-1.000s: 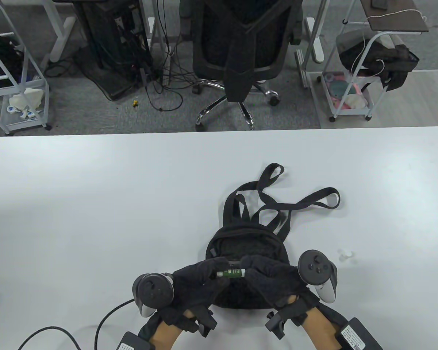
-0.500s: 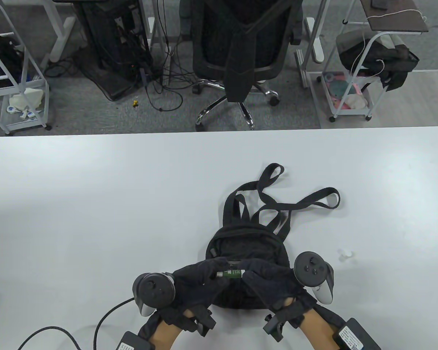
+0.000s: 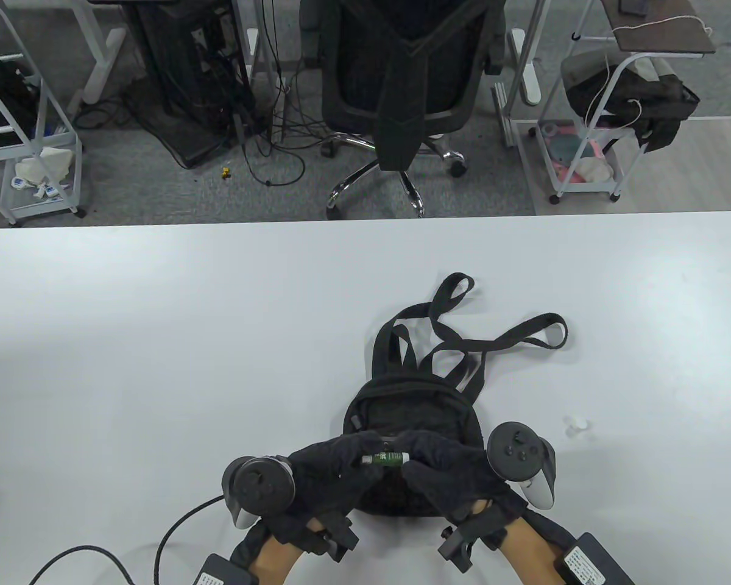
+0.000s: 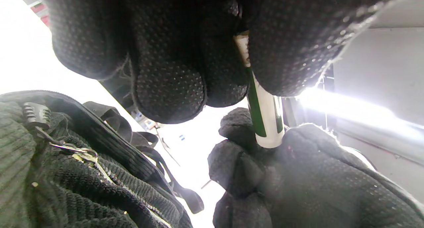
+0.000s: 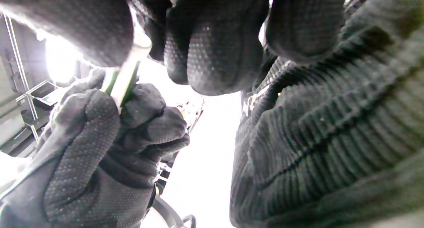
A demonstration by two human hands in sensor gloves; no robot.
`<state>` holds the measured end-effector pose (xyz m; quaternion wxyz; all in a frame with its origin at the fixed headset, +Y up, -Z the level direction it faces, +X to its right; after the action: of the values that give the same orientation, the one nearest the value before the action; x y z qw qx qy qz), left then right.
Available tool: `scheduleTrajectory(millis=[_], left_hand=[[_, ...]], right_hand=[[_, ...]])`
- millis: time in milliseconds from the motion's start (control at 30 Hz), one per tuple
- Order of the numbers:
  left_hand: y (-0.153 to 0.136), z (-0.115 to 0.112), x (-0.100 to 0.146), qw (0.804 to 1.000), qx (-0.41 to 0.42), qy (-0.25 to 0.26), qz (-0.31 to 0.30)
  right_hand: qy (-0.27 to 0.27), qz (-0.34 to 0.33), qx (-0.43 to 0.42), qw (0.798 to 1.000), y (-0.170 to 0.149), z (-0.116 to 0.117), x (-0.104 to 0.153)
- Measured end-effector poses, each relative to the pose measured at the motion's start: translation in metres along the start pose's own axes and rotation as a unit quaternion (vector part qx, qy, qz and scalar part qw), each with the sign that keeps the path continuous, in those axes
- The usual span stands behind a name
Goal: Apply lubricant on backpack
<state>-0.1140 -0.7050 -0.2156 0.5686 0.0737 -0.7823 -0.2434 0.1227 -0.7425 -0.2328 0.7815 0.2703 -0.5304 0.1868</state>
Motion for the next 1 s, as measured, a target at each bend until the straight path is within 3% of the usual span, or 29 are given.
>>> scheduleTrajectory(millis=[200, 400, 567, 733, 867, 1000], left_hand=[[-0.001, -0.001, 0.000, 1.000, 0.002, -0.002, 0.002], [0.000, 0.001, 0.000, 1.000, 0.001, 0.000, 0.005], [0.000, 0.000, 0.000, 1.000, 0.002, -0.001, 0.004], [0.000, 0.001, 0.000, 1.000, -0.005, -0.005, 0.007], [0.002, 0.002, 0.000, 1.000, -0.019, 0.008, 0.010], [0.003, -0.003, 0.000, 1.000, -0.015, -0.012, 0.003]], right_hand=[[0.028, 0.003, -0.020, 0.999, -0.006, 0.008, -0.002], [0.002, -0.004, 0.002, 1.000, 0.001, 0.000, -0.001], [0.011, 0.008, -0.023, 1.000, -0.005, 0.004, 0.000], [0.000, 0.004, 0.012, 1.000, 0.001, 0.000, 0.000], [-0.041, 0.017, 0.037, 0.998, 0.000, -0.008, 0.004], [-0.036, 0.018, 0.043, 0.998, 0.001, -0.007, 0.003]])
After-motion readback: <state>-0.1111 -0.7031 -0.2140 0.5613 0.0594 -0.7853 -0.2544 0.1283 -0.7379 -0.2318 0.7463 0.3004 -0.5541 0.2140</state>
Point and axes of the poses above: the tracker on the back of each hand, its own y axis roughly to the thumb side, its own x axis roughly from the fingertips to the wrist, z = x × y, the point moved 4 cm from there along -x, roughly from the wrist to the fingertips, and after that the axes turned 14 degrees about x, right-handed, at the moved point
